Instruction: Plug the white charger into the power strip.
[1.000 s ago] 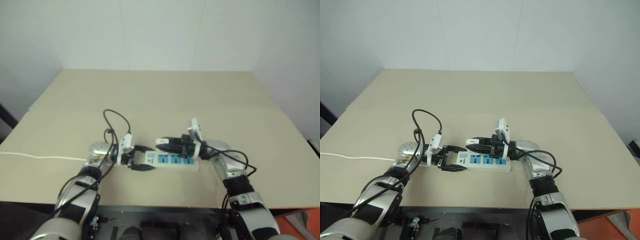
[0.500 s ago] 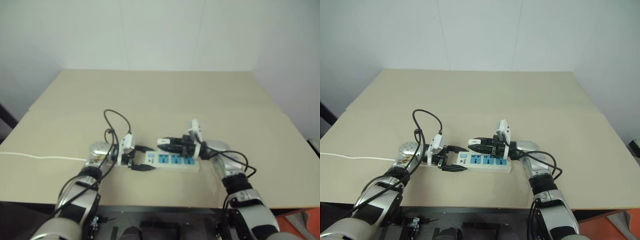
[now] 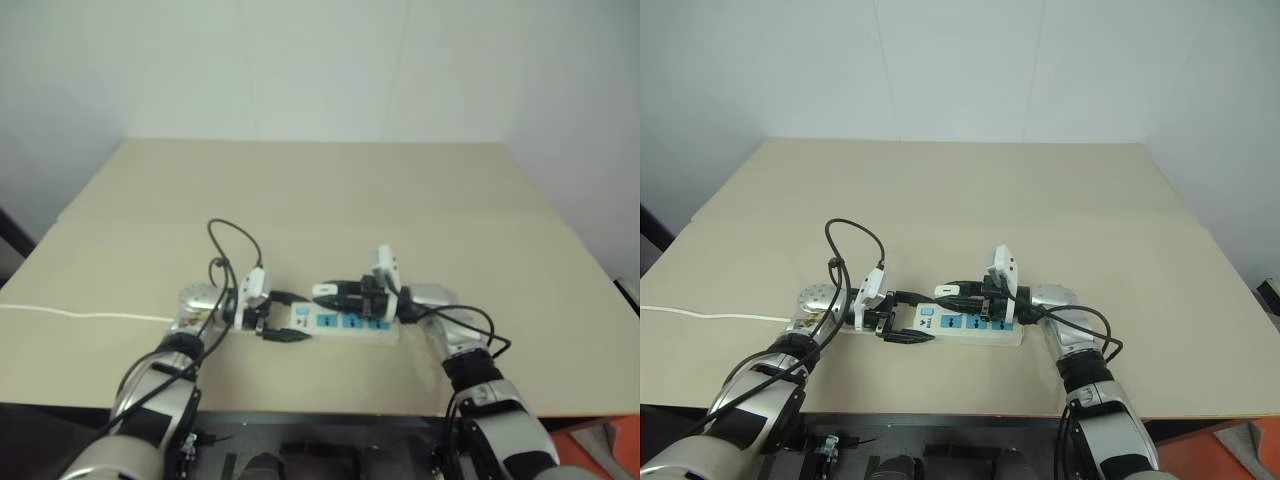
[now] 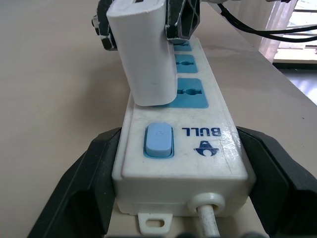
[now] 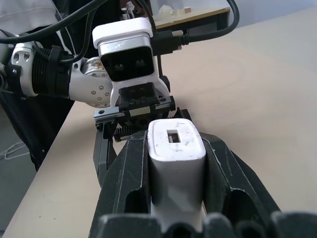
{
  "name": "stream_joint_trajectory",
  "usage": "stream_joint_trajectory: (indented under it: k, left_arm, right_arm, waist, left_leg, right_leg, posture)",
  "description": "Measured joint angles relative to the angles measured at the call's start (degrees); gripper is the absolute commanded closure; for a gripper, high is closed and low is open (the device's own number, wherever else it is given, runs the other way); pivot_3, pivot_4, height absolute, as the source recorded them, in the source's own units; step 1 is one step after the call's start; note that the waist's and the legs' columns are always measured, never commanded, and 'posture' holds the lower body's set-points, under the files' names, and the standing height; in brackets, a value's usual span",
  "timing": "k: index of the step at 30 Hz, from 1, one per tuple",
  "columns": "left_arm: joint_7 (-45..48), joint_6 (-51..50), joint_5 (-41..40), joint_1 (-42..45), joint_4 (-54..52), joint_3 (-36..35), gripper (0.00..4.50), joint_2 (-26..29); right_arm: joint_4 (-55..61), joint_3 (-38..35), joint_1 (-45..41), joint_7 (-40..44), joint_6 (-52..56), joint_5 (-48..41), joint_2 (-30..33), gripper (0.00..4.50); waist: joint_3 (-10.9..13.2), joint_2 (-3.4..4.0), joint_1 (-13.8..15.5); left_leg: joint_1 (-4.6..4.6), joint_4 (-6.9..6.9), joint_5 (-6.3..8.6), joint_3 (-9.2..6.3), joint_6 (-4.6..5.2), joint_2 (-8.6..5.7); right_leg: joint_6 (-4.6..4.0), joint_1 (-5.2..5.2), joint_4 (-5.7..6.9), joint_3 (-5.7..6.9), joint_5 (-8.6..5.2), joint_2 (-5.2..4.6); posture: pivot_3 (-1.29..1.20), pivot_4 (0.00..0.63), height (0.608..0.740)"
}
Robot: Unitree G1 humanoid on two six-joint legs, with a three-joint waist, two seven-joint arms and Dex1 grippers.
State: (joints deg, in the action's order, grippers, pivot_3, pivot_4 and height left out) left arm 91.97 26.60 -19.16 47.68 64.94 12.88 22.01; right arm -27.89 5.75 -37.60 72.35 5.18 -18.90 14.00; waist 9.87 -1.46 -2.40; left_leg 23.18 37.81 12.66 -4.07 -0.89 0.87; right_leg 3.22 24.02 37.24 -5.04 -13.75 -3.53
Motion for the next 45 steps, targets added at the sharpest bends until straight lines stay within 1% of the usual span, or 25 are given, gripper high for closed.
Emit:
stream_joint_trajectory:
  k: [6,11,16,25,34,45]
  left_arm:
    - [0.0,0.0,0.0,0.0,0.0,0.0,1.24,0.0]
    - [-0.1,0.1,0.0,0.2,0.0,0.3,1.24,-0.5]
    - [-0.3,0.0,0.0,0.3,0.0,0.7,1.24,-0.6]
    - [-0.7,-0.4,-0.1,0.2,0.0,1.3,1.24,-0.6]
    - [-1.3,-0.7,0.0,0.2,0.1,1.6,1.24,-0.4]
    - [-1.4,-0.7,0.0,0.1,0.2,1.7,1.24,-0.2]
  right_arm:
    - [-1.0,0.0,0.0,0.5,-1.9,-0.3,0.1,3.39]
    - [-2.4,0.3,0.1,2.6,-4.7,-0.3,1.3,3.39]
    - [-3.7,0.3,0.0,3.5,-6.5,-0.3,1.6,3.39]
    - [-4.8,1.1,0.2,3.5,-9.0,0.0,2.3,3.39]
    - [-7.6,3.2,-0.4,2.7,-13.8,1.2,2.6,3.39]
    - [-8.7,3.9,-1.0,2.8,-14.6,1.3,2.5,3.39]
  waist:
    - [0.0,0.0,0.0]
    - [0.0,0.0,0.1]
    - [0.0,0.01,0.1]
    - [0.0,0.01,0.1]
    - [0.0,0.0,0.0]
    - [-0.1,0.0,-0.2]
  left_leg:
    - [0.0,0.0,0.0,0.0,0.0,0.0]
    - [-0.05,0.0,0.0,0.0,0.0,-0.01]
    - [-0.23,0.0,0.0,0.0,0.0,0.0]
    - [-0.52,0.0,0.0,-0.09,0.0,0.0]
    - [-0.89,-0.03,0.0,-0.11,0.0,0.01]
    - [-1.02,-0.04,0.01,-0.11,0.0,0.02]
  right_leg:
    - [0.0,-0.01,0.0,0.0,0.0,0.0]
    - [0.0,-0.08,-0.03,0.0,0.0,0.0]
    - [0.0,-0.31,-0.06,0.0,0.0,0.0]
    - [0.01,-0.7,-0.16,0.1,-0.01,0.0]
    - [0.02,-1.05,-0.18,0.11,-0.02,0.0]
    - [0.02,-1.18,-0.18,0.11,-0.03,0.02]
  posture:
    - [0.0,0.15,0.74]
    - [0.0,0.15,0.74]
    - [0.0,0.15,0.74]
    - [0.0,0.15,0.74]
    - [0.0,0.15,0.74]
    - [0.0,0.15,0.74]
